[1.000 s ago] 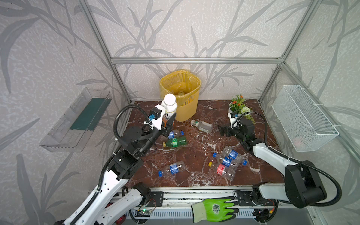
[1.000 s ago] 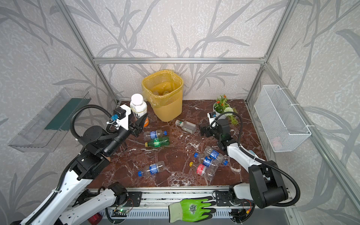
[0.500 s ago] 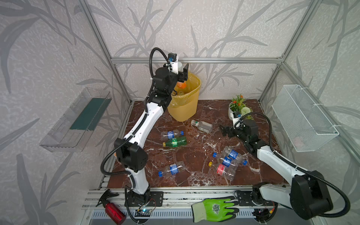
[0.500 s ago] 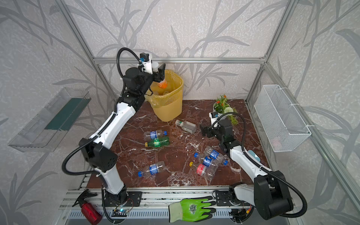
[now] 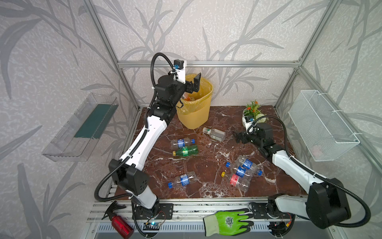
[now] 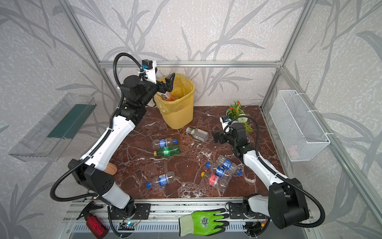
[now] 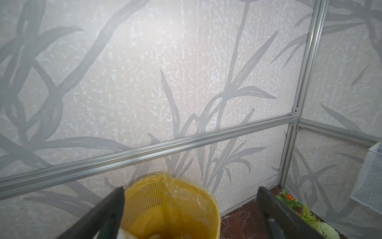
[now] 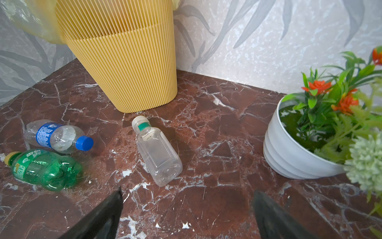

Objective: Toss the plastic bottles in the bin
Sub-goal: 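Carry the white milk-tea bottle over the bin with the left gripper and release it, then draw the left arm back while the right gripper lowers onto the clear square bottle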

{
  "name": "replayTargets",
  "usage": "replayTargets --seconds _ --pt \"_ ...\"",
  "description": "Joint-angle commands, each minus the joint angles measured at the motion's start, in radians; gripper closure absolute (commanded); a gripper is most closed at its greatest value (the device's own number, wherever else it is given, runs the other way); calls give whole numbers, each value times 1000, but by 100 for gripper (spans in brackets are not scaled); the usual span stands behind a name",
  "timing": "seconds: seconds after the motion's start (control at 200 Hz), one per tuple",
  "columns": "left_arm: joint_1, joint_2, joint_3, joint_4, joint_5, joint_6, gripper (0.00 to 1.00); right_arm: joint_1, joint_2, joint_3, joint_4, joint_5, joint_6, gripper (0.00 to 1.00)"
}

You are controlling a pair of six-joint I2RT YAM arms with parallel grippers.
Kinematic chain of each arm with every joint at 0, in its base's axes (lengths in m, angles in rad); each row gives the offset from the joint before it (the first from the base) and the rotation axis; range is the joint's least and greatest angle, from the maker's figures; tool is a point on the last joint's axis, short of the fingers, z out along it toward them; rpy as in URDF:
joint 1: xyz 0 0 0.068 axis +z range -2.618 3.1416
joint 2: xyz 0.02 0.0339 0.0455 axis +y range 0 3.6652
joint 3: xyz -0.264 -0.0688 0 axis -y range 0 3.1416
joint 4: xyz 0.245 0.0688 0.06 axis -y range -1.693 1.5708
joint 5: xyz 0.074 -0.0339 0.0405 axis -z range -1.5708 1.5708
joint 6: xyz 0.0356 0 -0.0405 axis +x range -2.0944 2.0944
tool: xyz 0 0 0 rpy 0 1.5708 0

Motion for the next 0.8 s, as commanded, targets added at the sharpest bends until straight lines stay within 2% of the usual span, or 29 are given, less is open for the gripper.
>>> replayTargets --seconds 0.0,0.18,0.34,0.6,0.66,0.72,0.795 --pt "-7 -106 -152 60 -2 -33 1 28 55 71 -51 10 -65 2" --pt "-9 -285 -396 28 -25 -122 1 68 186 198 -118 5 -140 2" --pt "-18 -447 -673 92 -61 -222 1 106 331 339 -229 34 -227 2" --pt "-37 -742 -1055 26 -273 -320 1 186 559 571 -470 69 -366 2" --pt "-38 -813 -1117 -32 -339 -343 1 188 601 611 -492 62 -368 2" --pt "-38 -873 -1154 -119 -428 -422 1 190 636 648 -519 43 -376 3" --pt "-36 -925 -1197 -200 -469 -464 1 194 680 700 -563 29 -393 4"
